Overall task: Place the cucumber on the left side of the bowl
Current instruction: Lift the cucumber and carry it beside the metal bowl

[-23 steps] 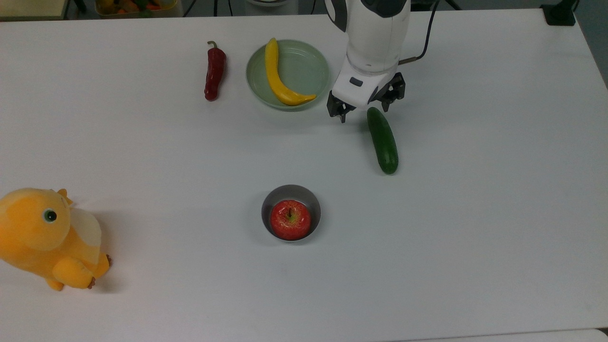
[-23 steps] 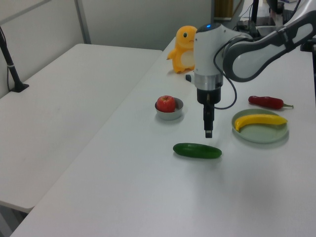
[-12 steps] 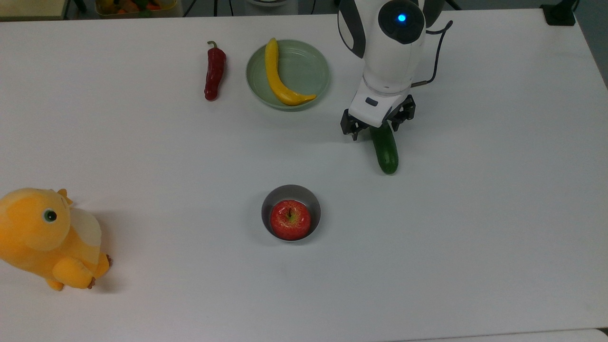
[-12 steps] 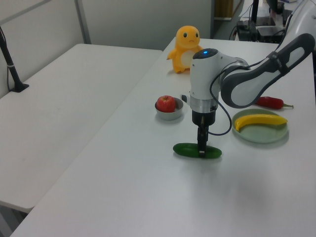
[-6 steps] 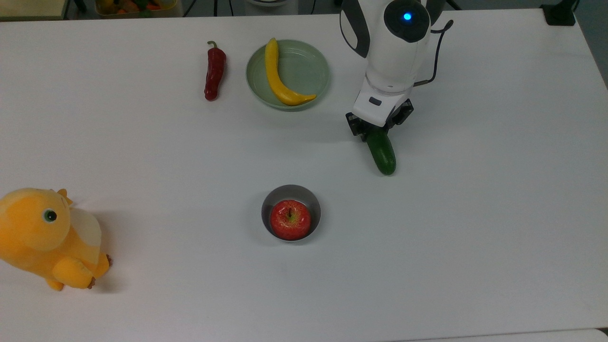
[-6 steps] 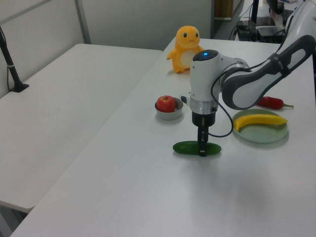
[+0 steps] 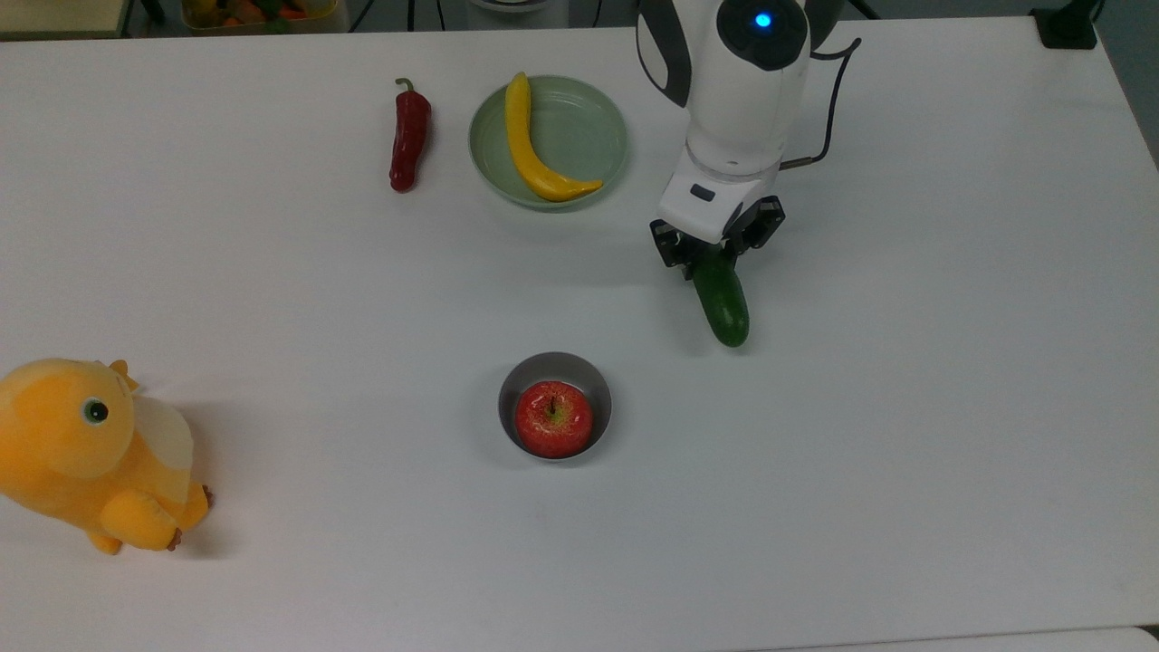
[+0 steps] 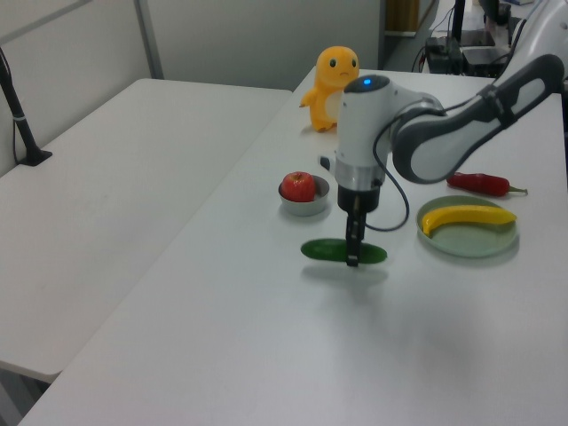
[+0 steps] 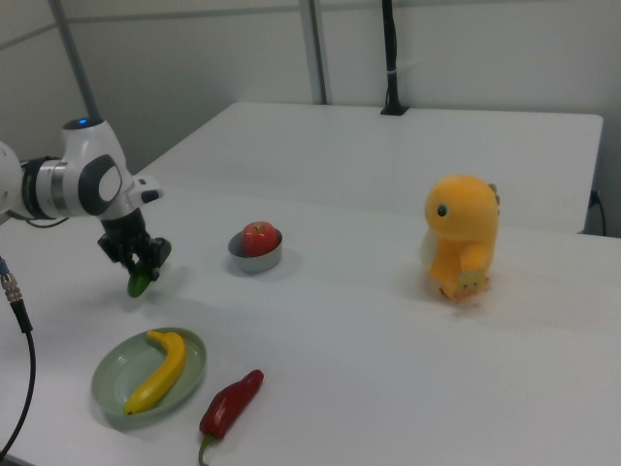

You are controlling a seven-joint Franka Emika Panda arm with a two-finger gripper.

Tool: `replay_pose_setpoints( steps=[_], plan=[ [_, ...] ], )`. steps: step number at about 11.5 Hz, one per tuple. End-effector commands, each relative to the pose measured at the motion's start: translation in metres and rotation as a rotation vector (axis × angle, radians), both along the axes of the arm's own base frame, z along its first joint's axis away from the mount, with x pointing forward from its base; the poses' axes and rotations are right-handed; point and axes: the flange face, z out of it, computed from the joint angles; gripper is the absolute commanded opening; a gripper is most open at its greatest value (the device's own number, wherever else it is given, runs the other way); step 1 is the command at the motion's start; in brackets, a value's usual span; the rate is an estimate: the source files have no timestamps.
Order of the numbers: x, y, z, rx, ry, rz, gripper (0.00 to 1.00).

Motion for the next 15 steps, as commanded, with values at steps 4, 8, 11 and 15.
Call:
replay_pose_setpoints(
  steps=[4,8,11,15],
  plan=[
    [0.054,-0.052,0.027,0.052,-0.198,-0.069,0.14],
    [0.078,-0.072,0.008,0.044,-0.298,-0.060,0.15],
    [0.080,-0.073,0.001,0.041,-0.317,-0.051,0.21],
    [0.081,-0.075,0.000,0.045,-0.316,-0.062,0.69]
  ],
)
